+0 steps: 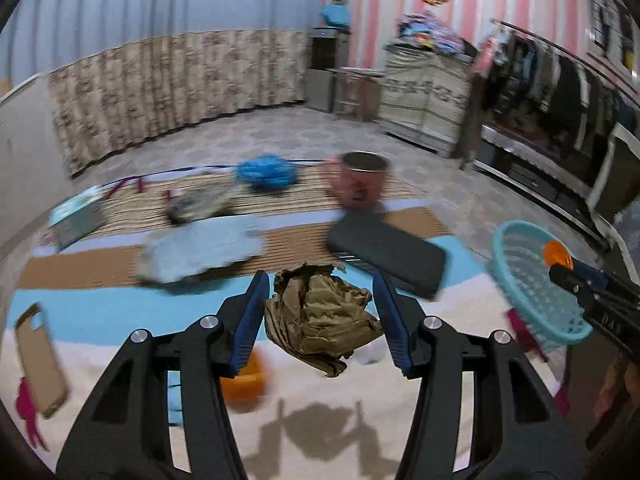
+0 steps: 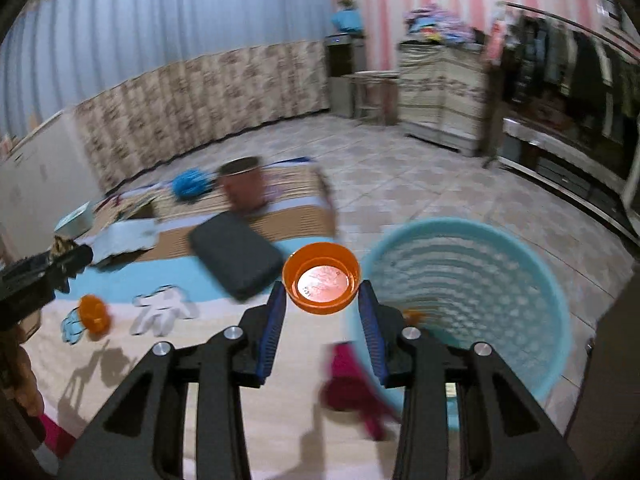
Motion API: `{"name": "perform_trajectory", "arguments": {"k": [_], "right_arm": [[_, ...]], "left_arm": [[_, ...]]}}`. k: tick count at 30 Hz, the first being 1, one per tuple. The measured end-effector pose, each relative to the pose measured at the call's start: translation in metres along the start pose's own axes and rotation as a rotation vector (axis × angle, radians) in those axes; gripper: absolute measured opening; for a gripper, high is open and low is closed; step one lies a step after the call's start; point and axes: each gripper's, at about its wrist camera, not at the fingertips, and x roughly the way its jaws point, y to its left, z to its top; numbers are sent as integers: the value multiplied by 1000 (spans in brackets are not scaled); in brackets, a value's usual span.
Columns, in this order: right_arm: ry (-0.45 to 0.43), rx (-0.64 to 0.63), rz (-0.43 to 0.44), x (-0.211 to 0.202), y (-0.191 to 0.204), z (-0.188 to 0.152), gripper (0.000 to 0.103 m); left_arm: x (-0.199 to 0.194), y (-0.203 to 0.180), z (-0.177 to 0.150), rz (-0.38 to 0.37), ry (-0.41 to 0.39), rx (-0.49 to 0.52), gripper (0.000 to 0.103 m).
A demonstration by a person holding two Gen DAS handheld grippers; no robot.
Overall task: Collect trash
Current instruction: 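Carry both items to the blue basket and open both tools to drop them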
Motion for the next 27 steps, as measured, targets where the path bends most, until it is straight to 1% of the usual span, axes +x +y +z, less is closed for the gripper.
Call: {"name": "perform_trajectory", "arguments": {"k": [7,11,14,16,21,23,25,26,27], "right_arm": [[4,86,-114,-3,-84,-4,38],[9,127,-144,-1,-116,-7,38],[12,141,-159,3,-130,-11,38],[16,146,-171,7,-139,-12,38],[21,173,-189,17,-156,-15,38],[23,186,-195,20,-163,-15,38],[26,195,-198,22,-168,-16,38],[27,197,-199,23,-169,-16,38],[28,198,-200,24,-170,-17,38]], "left_arm": [[25,-104,6,-133,-3,113,53],[45,-156,6,-199,-1,159,53],[62,-185,5,-237,28,177,53],[72,-198,5,-263,46,179,53],[94,-226,9,-298,71,200,54],[99,-232,14,-319,72,196,58],[100,-231,17,-315,62,185,66],[100,-231,19,-310,55,180,73],[99,-229,22,-305,43,170,75]]}}
